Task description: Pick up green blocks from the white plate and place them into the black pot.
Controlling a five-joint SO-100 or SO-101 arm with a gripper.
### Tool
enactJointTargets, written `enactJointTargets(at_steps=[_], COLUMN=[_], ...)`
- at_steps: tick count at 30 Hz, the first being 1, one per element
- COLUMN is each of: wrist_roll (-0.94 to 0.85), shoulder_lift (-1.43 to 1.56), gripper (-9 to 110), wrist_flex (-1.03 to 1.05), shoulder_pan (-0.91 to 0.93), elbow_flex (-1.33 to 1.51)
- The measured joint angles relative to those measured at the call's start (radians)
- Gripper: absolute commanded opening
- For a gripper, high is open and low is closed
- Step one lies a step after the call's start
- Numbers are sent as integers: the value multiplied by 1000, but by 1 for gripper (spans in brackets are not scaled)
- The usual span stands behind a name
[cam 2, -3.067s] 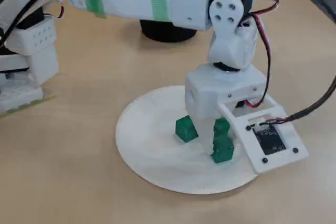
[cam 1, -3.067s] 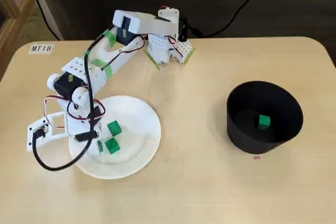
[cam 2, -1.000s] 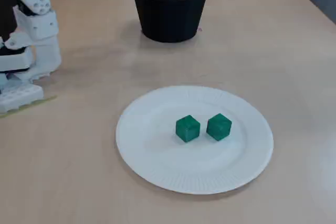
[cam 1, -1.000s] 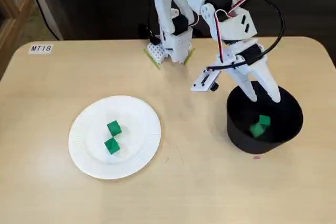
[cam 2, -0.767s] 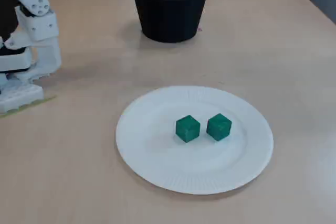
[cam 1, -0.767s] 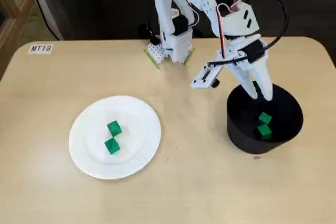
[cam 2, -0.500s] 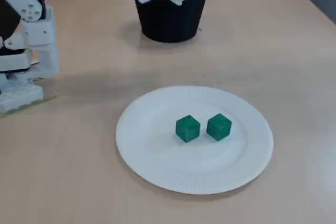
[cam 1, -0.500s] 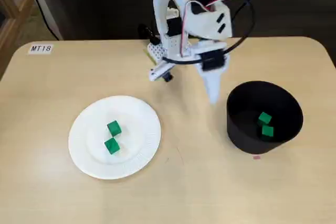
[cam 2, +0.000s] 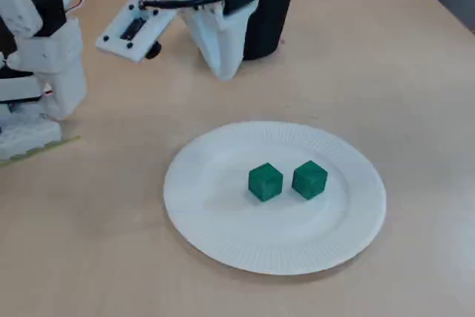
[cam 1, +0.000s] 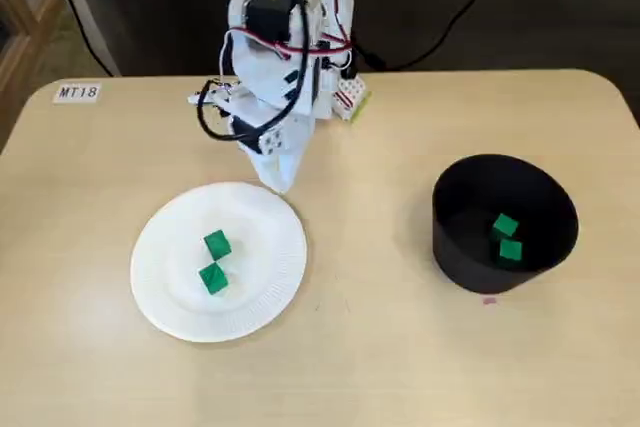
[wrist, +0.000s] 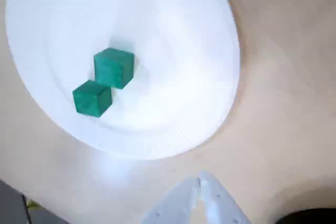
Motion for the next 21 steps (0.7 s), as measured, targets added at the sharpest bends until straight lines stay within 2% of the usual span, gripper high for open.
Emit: enactJointTargets(at_steps=[1,4,7,10,21], wrist_roll=[5,6,-26,-103,-84], shoulder_lift=[-11,-35,-107,-259,-494], gripper=[-1,17,29,32,36], wrist_flex=[3,6,72,209,258], shoulder_pan=[14,55,67,64,66], elbow_flex=[0,-11,-91,-258,-468])
